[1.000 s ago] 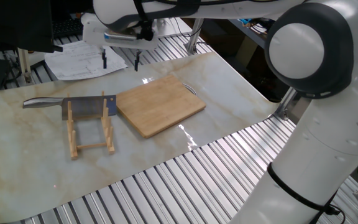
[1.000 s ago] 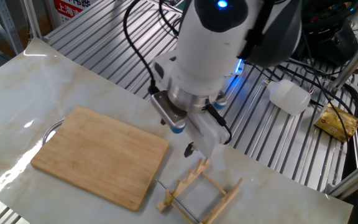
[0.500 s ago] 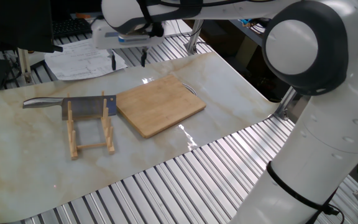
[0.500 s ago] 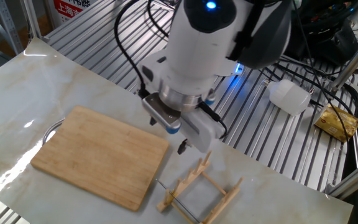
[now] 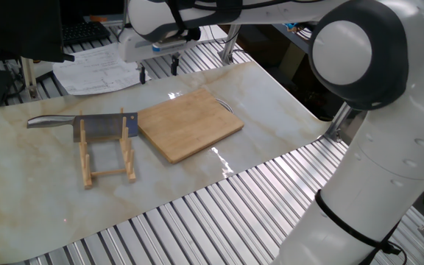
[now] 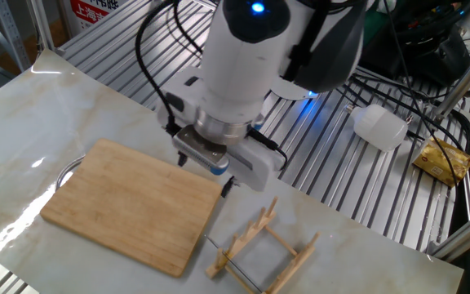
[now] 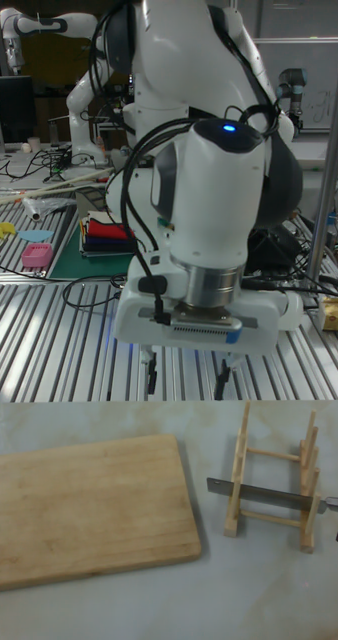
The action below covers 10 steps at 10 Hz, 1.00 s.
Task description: Put the knife on the cutting board
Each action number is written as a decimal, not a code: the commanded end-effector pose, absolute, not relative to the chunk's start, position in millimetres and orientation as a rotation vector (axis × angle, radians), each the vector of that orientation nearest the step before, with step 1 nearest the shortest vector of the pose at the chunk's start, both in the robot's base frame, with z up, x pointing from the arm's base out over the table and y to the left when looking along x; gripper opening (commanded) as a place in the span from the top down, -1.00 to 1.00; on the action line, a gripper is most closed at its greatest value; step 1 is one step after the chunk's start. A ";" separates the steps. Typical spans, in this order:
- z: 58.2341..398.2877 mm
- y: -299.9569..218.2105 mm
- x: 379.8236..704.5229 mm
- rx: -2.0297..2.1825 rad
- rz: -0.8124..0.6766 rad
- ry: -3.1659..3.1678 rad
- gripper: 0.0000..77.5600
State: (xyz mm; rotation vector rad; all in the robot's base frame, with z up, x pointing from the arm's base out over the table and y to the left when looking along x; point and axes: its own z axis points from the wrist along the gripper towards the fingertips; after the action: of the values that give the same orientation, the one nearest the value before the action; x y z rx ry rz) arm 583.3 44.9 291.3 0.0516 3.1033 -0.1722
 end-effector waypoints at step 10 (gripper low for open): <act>293.7 86.6 590.8 0.485 -0.129 3.087 -1.00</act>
State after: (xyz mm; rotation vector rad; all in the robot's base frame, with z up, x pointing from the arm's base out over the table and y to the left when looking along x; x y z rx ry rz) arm 589.8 65.8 290.0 0.2284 3.1053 -0.1682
